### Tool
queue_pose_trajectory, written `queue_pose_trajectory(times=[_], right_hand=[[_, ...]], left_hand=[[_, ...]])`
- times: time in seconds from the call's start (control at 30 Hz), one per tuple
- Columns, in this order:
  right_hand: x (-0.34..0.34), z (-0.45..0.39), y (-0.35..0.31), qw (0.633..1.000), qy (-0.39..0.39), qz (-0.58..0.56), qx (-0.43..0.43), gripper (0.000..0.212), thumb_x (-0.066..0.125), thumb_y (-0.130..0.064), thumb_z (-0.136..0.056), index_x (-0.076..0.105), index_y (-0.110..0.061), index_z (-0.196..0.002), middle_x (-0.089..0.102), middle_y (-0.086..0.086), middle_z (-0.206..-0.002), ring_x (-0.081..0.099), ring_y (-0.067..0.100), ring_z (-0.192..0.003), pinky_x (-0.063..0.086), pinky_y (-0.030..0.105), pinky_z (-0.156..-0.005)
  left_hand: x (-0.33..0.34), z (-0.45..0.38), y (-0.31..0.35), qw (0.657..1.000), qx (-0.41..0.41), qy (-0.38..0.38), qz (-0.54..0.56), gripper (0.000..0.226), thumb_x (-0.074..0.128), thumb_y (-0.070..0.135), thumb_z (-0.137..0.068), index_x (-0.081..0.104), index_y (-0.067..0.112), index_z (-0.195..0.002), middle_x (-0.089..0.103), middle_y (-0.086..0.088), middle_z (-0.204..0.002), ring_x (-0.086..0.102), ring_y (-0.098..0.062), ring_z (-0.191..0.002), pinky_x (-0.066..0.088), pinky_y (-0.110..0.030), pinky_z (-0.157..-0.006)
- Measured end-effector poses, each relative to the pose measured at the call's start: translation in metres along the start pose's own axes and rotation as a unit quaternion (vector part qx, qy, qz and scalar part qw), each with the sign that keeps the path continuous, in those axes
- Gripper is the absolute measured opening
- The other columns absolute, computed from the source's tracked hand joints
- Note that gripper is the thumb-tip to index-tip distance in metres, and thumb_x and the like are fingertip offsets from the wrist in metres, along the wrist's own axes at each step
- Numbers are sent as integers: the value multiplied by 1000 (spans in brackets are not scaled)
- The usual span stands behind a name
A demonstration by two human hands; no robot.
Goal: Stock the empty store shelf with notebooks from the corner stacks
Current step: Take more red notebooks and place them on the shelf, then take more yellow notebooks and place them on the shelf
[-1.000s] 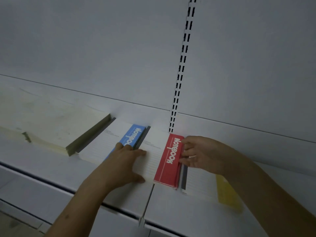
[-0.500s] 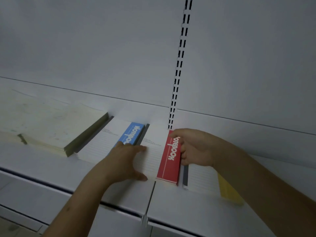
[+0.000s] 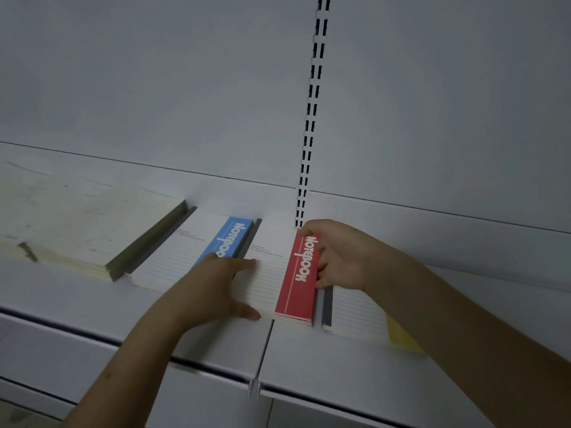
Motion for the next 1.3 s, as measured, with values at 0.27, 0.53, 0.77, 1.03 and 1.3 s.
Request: queue_pose_trajectory(times=[0.27,0.53,0.77,1.03,1.3], right_hand=[[-4,17,-9,994,57,3,-97,12,54,-22,-95,50,-11,-100,58,11,-82,58,21,-74,47,34,-85],[-83,79,-41,857,293,197,-376,50,32,-44,-102,37,-20,-146,39,-5,-150,36,12,-137,21,19,-103],[-197,173,-26,756,446,206,-433,52,33,-45,-101,37,-18,-146,41,-4,-149,37,8,-136,25,16,-104],[-368,290,49,687,603,215,-344,61,37,-49,-100,25,-18,-151,31,-2,-155,30,12,-141,23,26,-114],[-530,356,145,678,636,294,-221,69,42,-53,-96,23,-17,-152,29,2,-157,27,18,-143,21,30,-113]], left_hand=[[-10,16,6,998,4,-53,-32,101,73,65,-69,19,43,-150,8,7,-161,6,-19,-147,27,-49,-115],[-3,11,143,965,208,118,112,43,57,38,-94,49,35,-136,50,24,-120,44,7,-108,31,-3,-85],[103,-9,310,907,402,4,127,42,48,33,-99,45,36,-141,55,16,-133,47,0,-122,30,-14,-105],[176,19,453,842,518,-70,132,49,51,34,-98,38,31,-146,45,12,-143,41,-5,-129,26,-11,-105],[252,11,584,853,472,-150,166,42,56,26,-96,48,29,-138,52,7,-133,48,-5,-117,35,-16,-99]])
Point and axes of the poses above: each hand's wrist, its own z-axis away from the middle knuckle, its own x-axis out of the palm, y = z × x, the point moved 2 cm from there along -z, towards the middle knuckle
